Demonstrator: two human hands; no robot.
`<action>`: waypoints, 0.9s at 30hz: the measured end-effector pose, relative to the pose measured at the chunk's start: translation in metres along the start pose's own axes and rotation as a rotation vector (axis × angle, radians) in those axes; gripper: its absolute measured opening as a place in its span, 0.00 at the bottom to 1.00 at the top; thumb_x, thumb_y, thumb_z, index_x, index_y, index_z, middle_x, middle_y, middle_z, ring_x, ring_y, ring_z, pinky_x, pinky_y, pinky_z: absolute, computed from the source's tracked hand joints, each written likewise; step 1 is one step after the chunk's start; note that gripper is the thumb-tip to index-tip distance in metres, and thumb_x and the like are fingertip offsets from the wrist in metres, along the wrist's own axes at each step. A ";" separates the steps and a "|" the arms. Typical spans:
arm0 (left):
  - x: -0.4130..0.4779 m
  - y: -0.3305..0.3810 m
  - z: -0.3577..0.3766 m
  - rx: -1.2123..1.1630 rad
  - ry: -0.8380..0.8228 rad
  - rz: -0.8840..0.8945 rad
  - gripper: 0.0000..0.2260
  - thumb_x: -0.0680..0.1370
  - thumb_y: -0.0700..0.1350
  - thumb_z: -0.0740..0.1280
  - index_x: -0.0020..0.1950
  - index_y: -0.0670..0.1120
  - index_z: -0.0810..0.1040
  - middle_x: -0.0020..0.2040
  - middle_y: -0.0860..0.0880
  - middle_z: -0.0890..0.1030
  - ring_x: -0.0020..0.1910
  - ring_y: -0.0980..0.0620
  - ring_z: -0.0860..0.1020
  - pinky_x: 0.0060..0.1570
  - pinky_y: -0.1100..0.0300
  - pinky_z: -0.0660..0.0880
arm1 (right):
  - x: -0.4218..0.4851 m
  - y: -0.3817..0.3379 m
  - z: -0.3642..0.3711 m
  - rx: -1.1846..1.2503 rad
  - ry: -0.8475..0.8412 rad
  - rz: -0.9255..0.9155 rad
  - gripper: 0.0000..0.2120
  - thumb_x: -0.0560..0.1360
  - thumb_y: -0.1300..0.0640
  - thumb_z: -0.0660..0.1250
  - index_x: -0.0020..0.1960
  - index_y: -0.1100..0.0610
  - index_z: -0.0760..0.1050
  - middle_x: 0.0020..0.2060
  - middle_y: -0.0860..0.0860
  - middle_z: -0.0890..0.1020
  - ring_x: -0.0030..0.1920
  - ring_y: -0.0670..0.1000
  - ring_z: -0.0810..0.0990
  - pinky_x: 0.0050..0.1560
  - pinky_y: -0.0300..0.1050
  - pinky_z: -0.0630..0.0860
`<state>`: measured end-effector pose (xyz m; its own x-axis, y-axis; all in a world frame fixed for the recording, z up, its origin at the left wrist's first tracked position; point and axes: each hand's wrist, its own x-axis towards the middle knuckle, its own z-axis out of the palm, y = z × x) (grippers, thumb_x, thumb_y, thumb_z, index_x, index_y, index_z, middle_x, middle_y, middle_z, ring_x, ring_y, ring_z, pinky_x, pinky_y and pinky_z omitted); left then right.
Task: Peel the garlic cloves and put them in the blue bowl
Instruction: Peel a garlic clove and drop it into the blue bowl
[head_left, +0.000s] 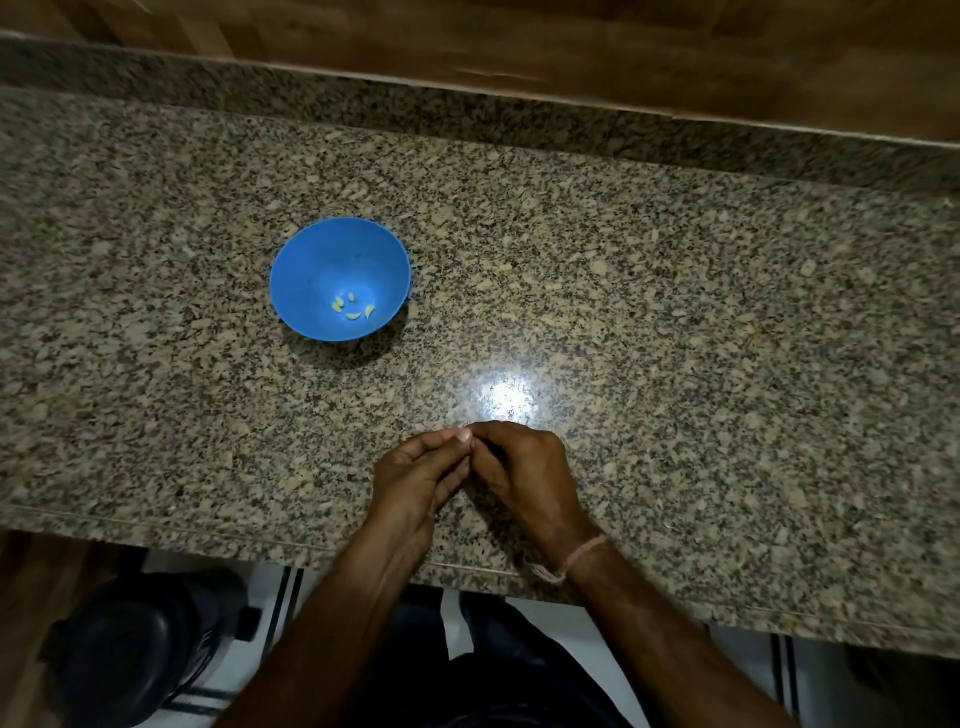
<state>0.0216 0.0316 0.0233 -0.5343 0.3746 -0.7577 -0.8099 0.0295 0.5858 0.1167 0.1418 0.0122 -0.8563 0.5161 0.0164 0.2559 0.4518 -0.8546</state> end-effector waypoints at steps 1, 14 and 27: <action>0.000 -0.001 0.001 -0.004 0.006 0.003 0.12 0.72 0.39 0.76 0.54 0.38 0.84 0.51 0.41 0.87 0.49 0.49 0.87 0.49 0.61 0.83 | -0.001 0.001 0.001 -0.002 0.010 0.000 0.09 0.83 0.54 0.68 0.58 0.55 0.85 0.48 0.50 0.88 0.46 0.48 0.86 0.48 0.50 0.82; 0.002 -0.005 -0.001 0.003 0.037 -0.004 0.12 0.72 0.38 0.77 0.54 0.37 0.85 0.51 0.41 0.87 0.49 0.49 0.87 0.46 0.63 0.83 | -0.007 0.008 0.008 -0.037 0.023 -0.003 0.09 0.84 0.54 0.67 0.60 0.53 0.84 0.50 0.49 0.87 0.48 0.48 0.85 0.49 0.50 0.82; 0.005 0.005 -0.010 0.102 0.027 -0.006 0.10 0.75 0.38 0.77 0.54 0.36 0.84 0.49 0.40 0.88 0.50 0.45 0.87 0.48 0.60 0.84 | 0.002 -0.006 0.005 -0.026 -0.053 0.090 0.09 0.82 0.55 0.68 0.58 0.51 0.86 0.46 0.46 0.89 0.44 0.43 0.86 0.46 0.45 0.82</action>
<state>0.0126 0.0242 0.0198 -0.5367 0.3494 -0.7680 -0.7852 0.1266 0.6062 0.1109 0.1363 0.0146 -0.8516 0.5167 -0.0882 0.3439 0.4239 -0.8379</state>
